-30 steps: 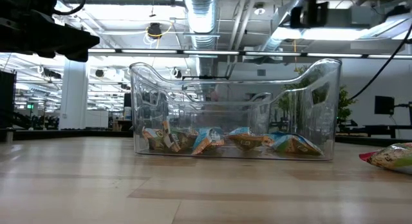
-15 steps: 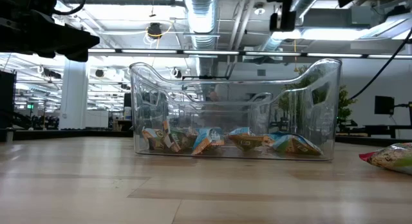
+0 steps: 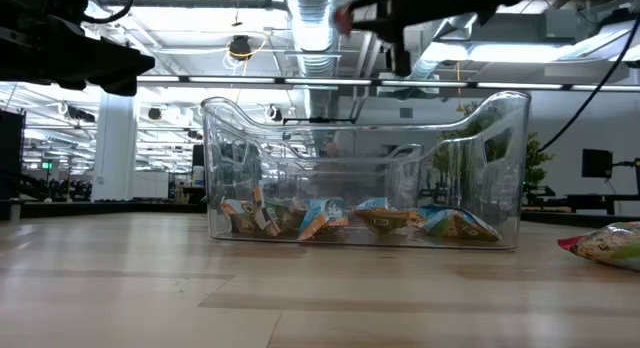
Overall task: Pick and place Granola Bars by type
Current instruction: Put the red granola bar into the top transparent bin
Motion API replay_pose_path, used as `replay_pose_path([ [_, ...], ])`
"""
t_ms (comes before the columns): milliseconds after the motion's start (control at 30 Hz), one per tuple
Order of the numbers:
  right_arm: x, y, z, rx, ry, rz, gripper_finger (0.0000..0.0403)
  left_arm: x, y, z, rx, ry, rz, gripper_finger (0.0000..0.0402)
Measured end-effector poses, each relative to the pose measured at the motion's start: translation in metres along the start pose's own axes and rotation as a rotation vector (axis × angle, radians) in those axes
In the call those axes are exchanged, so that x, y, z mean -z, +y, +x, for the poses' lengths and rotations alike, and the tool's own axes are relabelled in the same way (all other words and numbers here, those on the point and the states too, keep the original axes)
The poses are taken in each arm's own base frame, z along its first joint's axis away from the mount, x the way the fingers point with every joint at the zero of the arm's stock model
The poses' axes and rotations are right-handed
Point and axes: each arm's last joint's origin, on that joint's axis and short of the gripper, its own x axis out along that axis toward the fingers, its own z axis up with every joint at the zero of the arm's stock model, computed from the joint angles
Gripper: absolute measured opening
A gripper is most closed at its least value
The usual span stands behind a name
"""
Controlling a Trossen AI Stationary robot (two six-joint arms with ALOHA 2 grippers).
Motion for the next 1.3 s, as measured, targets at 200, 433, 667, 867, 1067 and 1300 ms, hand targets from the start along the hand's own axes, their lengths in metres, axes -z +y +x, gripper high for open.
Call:
replay_pose_path([
  [200,-0.029,-0.024,0.017,0.074,0.019,-0.006,0.0054,0.0,0.0,0.0,0.0,0.0,0.004,0.0114],
  [433,-0.061,-0.052,0.029,0.198,0.081,0.031,0.0054,0.0,0.0,0.0,0.0,0.0,0.005,0.0114],
  [667,-0.091,-0.072,0.033,0.322,0.122,0.032,0.0054,0.0,0.0,0.0,0.0,0.0,0.006,0.0114],
  [867,-0.111,-0.082,0.035,0.432,0.167,0.03,0.0054,0.0,0.0,0.0,0.0,0.0,0.007,0.0114],
  [1067,-0.126,-0.091,0.036,0.556,0.214,0.025,0.0054,0.0,0.0,0.0,0.0,0.0,0.004,0.0114],
  [1300,-0.133,-0.099,0.034,0.702,0.265,0.033,0.0054,0.0,0.0,0.0,0.0,0.0,0.002,0.0114],
])
